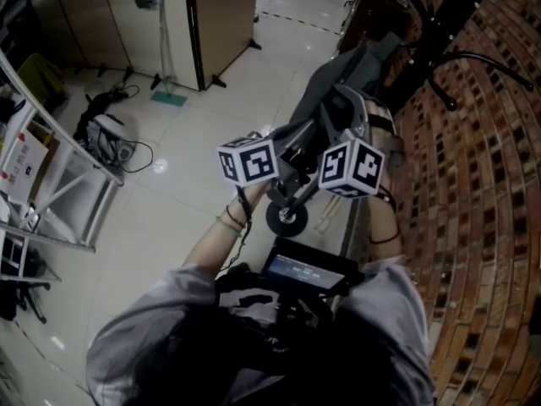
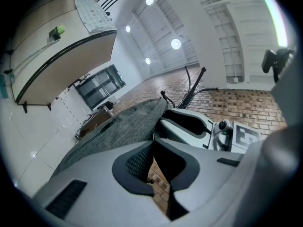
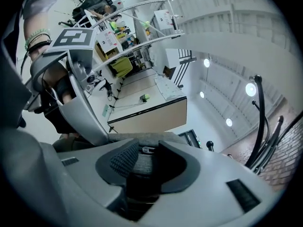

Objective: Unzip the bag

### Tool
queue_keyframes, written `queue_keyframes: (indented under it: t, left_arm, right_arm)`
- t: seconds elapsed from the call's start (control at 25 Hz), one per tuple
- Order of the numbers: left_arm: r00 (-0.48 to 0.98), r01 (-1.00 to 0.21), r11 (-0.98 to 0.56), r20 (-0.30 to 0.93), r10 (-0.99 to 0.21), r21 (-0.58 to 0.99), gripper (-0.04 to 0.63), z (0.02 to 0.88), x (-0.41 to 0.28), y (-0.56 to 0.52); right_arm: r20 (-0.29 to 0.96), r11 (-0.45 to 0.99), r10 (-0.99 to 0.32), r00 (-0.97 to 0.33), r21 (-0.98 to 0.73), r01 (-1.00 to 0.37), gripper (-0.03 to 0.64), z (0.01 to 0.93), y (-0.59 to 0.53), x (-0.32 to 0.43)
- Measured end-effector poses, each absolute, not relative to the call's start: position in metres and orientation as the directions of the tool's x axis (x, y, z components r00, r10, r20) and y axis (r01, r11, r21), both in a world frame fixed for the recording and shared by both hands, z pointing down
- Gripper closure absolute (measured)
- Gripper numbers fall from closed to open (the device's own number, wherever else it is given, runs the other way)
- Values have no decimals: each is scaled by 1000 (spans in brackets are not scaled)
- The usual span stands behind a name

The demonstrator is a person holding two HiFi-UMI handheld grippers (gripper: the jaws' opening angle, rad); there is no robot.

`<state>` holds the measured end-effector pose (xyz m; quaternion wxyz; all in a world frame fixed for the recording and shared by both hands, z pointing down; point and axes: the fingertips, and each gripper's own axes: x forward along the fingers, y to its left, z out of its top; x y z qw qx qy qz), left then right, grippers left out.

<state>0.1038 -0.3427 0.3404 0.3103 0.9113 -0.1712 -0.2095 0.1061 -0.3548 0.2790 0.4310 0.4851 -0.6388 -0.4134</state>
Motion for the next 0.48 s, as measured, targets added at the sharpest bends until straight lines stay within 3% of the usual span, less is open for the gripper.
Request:
queue_keyframes:
  t: [0.24, 0.48]
  left_arm:
    - [854, -185, -744, -270, -445, 642, 581, 343, 102, -343]
    - [852, -182, -742, -273, -446, 645, 581, 345, 102, -343]
  right_arm:
    - [89, 127, -986, -141, 950, -285, 476, 269, -351, 105]
    - [92, 161, -975, -203, 919, -360, 498, 265, -346, 105]
